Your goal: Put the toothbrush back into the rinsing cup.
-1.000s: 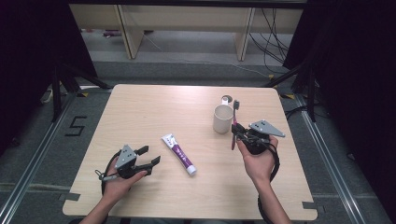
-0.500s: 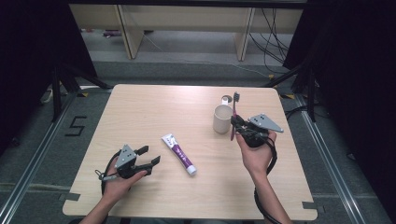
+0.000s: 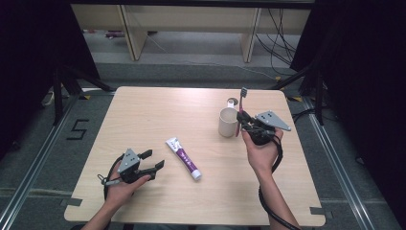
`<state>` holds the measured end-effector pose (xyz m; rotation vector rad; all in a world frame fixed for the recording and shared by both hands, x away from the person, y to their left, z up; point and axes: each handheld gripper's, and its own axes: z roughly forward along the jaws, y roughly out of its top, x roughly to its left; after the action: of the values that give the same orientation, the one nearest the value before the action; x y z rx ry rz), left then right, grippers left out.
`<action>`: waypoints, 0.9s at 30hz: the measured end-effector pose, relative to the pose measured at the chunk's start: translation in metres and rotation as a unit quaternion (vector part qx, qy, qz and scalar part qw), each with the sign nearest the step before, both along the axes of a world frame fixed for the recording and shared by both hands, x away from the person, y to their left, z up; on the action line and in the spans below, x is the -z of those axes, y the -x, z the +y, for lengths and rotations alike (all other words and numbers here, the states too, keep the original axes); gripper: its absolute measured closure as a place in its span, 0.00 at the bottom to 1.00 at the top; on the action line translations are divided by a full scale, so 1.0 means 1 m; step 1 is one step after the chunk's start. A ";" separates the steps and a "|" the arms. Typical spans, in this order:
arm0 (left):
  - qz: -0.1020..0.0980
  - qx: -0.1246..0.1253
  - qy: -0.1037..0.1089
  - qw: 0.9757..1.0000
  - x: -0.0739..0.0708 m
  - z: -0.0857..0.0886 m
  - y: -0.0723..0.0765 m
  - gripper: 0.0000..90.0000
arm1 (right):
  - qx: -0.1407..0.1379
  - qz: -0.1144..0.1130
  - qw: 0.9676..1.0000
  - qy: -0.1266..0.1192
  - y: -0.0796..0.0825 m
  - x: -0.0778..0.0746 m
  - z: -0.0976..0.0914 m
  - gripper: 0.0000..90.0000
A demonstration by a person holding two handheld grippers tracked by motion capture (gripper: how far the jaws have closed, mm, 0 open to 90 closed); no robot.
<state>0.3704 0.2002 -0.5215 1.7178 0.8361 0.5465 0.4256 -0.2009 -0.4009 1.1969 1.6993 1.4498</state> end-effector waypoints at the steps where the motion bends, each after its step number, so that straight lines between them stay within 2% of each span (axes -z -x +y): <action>1: 0.000 0.000 0.000 1.000 0.000 0.000 0.000 0.36 | -0.001 -0.009 1.000 0.008 -0.002 -0.001 -0.001 0.88; 6: 0.001 0.000 0.001 1.000 0.000 0.000 0.000 0.36 | 0.003 -0.012 1.000 -0.002 -0.007 -0.004 -0.001 0.88; 7: 0.000 0.000 0.001 1.000 0.000 0.000 0.000 0.36 | 0.001 -0.012 1.000 0.007 -0.008 -0.005 -0.002 0.88; 9: 0.001 0.000 0.001 1.000 0.000 0.000 0.000 0.36 | 0.004 -0.008 1.000 0.001 -0.009 -0.006 -0.002 0.88; 12: 0.002 0.000 0.001 1.000 0.000 0.000 0.000 0.36 | 0.008 -0.017 1.000 0.004 -0.012 -0.007 -0.003 0.88; 17: 0.002 0.000 0.001 1.000 0.000 0.000 0.000 0.36 | 0.010 -0.017 1.000 -0.008 -0.016 -0.007 -0.002 0.88; 21: 0.003 0.000 0.002 1.000 0.000 0.000 0.000 0.36 | 0.009 -0.023 1.000 -0.004 -0.020 -0.008 -0.002 0.88; 22: 0.003 0.000 0.003 1.000 0.000 0.000 0.000 0.36 | 0.012 -0.020 1.000 -0.003 -0.020 -0.009 -0.001 0.88; 23: 0.003 0.000 0.002 1.000 0.000 0.000 0.000 0.36 | 0.014 -0.014 1.000 -0.012 -0.020 -0.009 0.000 0.88; 24: 0.002 0.000 0.003 1.000 0.000 0.000 0.000 0.36 | 0.012 -0.023 1.000 -0.001 -0.022 -0.009 -0.002 0.88; 27: 0.002 0.000 0.004 1.000 0.000 0.001 0.000 0.36 | 0.009 -0.024 1.000 -0.002 -0.023 -0.009 0.000 0.88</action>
<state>0.3708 0.2009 -0.5216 1.7123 0.8400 0.5394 0.4485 -0.2007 -0.3914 1.1691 1.6494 1.4604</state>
